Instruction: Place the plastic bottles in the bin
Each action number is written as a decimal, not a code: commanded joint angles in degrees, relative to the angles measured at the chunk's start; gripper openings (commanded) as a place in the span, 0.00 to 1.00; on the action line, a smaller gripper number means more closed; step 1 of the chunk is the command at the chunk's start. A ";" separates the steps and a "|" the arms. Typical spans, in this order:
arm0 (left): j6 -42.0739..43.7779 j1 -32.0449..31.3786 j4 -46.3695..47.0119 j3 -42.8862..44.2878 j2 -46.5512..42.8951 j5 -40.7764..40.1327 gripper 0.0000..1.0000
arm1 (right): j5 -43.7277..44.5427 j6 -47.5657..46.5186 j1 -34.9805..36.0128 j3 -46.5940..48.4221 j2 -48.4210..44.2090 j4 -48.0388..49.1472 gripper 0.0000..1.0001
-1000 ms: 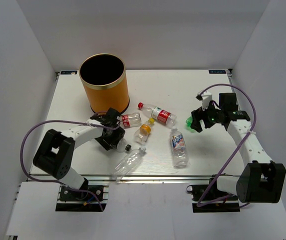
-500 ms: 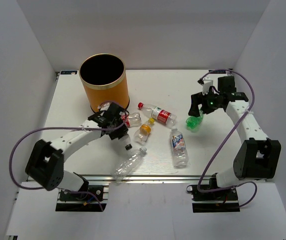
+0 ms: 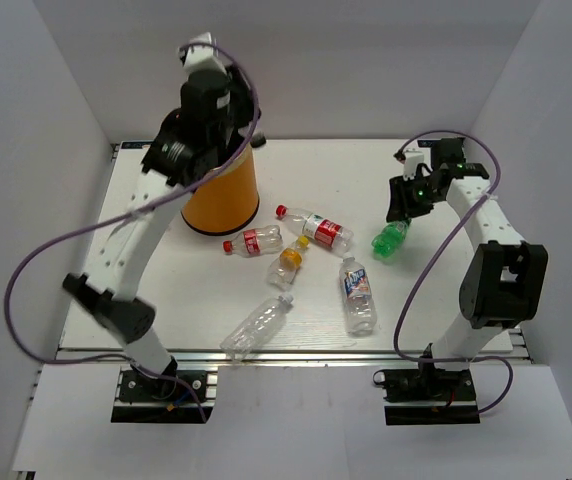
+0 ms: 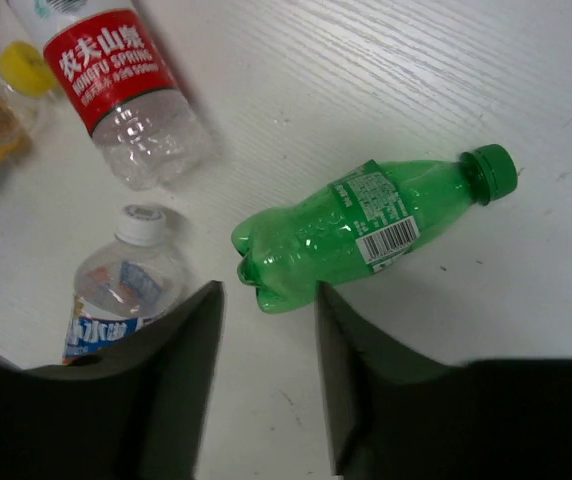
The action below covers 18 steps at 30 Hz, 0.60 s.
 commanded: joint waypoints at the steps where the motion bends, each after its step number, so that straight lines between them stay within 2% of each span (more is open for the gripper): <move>1: 5.13 3.76 -9.04 15.25 12.93 -11.07 0.22 | 0.99 3.15 -0.69 4.00 -0.01 -4.23 0.60; 4: 4.34 7.02 -10.30 18.58 17.46 -14.16 0.22 | -0.24 4.66 -0.51 1.90 -1.41 -3.96 0.77; 6: 1.27 10.62 -9.24 16.22 18.08 -13.57 0.22 | 0.20 5.72 -0.69 0.05 -2.21 -3.26 0.79; 10: 1.26 14.14 -6.34 13.83 18.08 -13.57 0.27 | 2.65 7.21 -0.60 -3.82 -3.61 -0.72 0.83; 11: 1.96 14.15 -6.33 13.83 18.61 -12.52 0.34 | 2.66 7.82 -0.60 -4.52 -3.87 -0.36 0.87; 13: 3.54 15.55 -7.73 15.23 19.66 -10.85 0.52 | 3.19 8.96 -0.60 -5.49 -3.62 0.17 0.90; 14: 4.16 15.55 -7.74 15.76 20.19 -10.32 0.73 | 3.19 9.75 -0.60 -5.58 -2.92 0.00 0.90; 18: 9.15 15.55 -6.25 14.45 18.71 -7.34 1.00 | 5.03 14.67 -0.60 -5.32 -0.73 1.31 0.90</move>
